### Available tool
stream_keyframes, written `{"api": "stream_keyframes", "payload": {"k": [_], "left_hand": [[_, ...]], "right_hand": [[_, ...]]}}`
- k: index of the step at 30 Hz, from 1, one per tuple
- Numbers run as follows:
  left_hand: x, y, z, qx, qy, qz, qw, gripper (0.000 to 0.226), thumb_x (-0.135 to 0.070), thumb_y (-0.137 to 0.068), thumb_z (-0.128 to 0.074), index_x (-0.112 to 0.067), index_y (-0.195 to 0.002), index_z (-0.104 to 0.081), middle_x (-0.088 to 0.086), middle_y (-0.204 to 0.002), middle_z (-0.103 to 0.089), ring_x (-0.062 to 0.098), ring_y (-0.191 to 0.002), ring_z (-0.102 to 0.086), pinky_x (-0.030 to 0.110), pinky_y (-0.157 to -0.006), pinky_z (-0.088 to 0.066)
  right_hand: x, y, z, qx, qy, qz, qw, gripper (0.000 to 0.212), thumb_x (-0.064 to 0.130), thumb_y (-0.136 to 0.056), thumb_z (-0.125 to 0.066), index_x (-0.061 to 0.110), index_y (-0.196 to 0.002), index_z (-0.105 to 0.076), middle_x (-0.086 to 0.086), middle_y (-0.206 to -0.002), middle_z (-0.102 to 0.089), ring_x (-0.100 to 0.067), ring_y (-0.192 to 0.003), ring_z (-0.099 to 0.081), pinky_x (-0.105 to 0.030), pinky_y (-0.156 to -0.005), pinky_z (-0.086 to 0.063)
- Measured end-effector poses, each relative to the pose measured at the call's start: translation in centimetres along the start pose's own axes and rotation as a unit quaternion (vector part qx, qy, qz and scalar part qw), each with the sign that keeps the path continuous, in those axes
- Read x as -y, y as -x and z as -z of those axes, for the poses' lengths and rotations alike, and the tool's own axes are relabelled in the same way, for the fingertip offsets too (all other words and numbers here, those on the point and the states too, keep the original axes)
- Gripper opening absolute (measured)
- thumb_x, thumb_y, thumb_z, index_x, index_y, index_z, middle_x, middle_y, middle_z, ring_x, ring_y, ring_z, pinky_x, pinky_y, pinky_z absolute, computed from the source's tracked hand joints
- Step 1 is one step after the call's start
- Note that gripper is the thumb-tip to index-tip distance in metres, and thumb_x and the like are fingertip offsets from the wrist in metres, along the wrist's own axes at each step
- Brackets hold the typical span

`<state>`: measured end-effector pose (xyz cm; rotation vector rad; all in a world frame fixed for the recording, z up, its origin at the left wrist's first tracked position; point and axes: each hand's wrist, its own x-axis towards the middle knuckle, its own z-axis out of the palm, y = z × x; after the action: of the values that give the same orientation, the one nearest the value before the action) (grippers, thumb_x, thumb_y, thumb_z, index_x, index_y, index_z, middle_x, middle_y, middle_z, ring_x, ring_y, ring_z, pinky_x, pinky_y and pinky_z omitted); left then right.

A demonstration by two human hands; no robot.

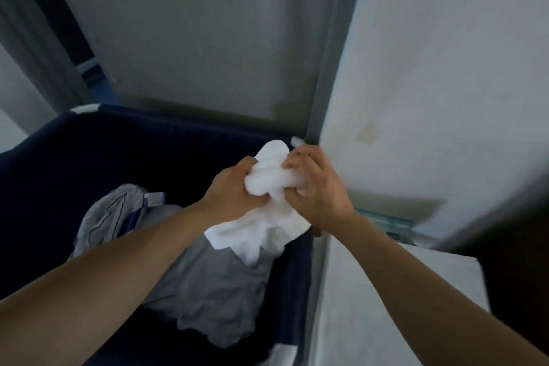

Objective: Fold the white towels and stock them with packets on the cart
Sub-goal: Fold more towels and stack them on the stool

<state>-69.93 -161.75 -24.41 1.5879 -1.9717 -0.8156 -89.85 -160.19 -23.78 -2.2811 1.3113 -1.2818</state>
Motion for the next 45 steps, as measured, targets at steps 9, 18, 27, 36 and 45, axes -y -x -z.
{"api": "stream_keyframes", "payload": {"k": [9,18,27,36,45], "left_hand": [[-18.1,1.5,3.6,-0.040,0.187,-0.100,0.976,0.040,-0.028,-0.077,-0.080,-0.025,-0.115,-0.067,-0.010,-0.103,-0.072,0.001,-0.091,-0.068,0.021,-0.076,-0.055],[-26.2,3.3,1.0,0.027,0.409,-0.051,0.911,0.021,-0.025,-0.085,-0.072,-0.017,-0.105,-0.070,0.001,-0.091,-0.074,0.008,-0.069,-0.071,0.017,-0.051,-0.053],[-23.6,6.3,-9.1,0.136,0.445,0.100,0.880,0.029,-0.027,-0.094,-0.062,-0.008,-0.115,-0.062,0.005,-0.095,-0.067,0.018,-0.078,-0.065,0.026,-0.054,-0.051],[-16.3,9.8,-21.0,0.260,0.087,0.191,0.942,0.067,-0.046,-0.087,-0.067,-0.024,-0.144,-0.041,0.007,-0.142,-0.048,0.028,-0.117,-0.054,0.034,-0.079,-0.052],[-18.0,12.6,-28.5,0.250,-0.219,0.066,0.941,0.131,-0.063,-0.070,-0.074,-0.041,-0.147,0.029,0.006,-0.163,0.017,0.028,-0.149,-0.018,0.039,-0.114,-0.031]], "right_hand": [[3.2,2.4,18.2,0.033,-0.162,-0.147,0.975,0.129,0.056,-0.051,-0.088,0.045,-0.150,-0.007,0.035,-0.146,-0.031,0.008,-0.134,-0.036,-0.024,-0.106,-0.043],[3.8,9.4,25.5,-0.117,0.025,-0.302,0.946,0.080,0.027,-0.066,-0.091,0.035,-0.133,-0.048,0.021,-0.117,-0.059,-0.008,-0.114,-0.056,-0.021,-0.086,-0.046],[3.3,15.0,28.2,-0.228,0.000,-0.403,0.886,0.009,0.015,-0.078,-0.077,0.018,-0.082,-0.070,-0.005,-0.082,-0.070,-0.029,-0.084,-0.067,-0.045,-0.075,-0.055],[-5.0,22.0,26.6,0.100,0.123,-0.458,0.875,0.026,0.029,-0.080,-0.077,0.011,-0.097,-0.069,-0.007,-0.094,-0.069,-0.026,-0.093,-0.065,-0.032,-0.072,-0.045],[-8.3,28.3,26.0,0.347,0.173,-0.422,0.819,0.076,0.029,-0.074,-0.077,0.021,-0.134,-0.032,-0.005,-0.120,-0.060,-0.028,-0.106,-0.061,-0.038,-0.083,-0.052]]}}
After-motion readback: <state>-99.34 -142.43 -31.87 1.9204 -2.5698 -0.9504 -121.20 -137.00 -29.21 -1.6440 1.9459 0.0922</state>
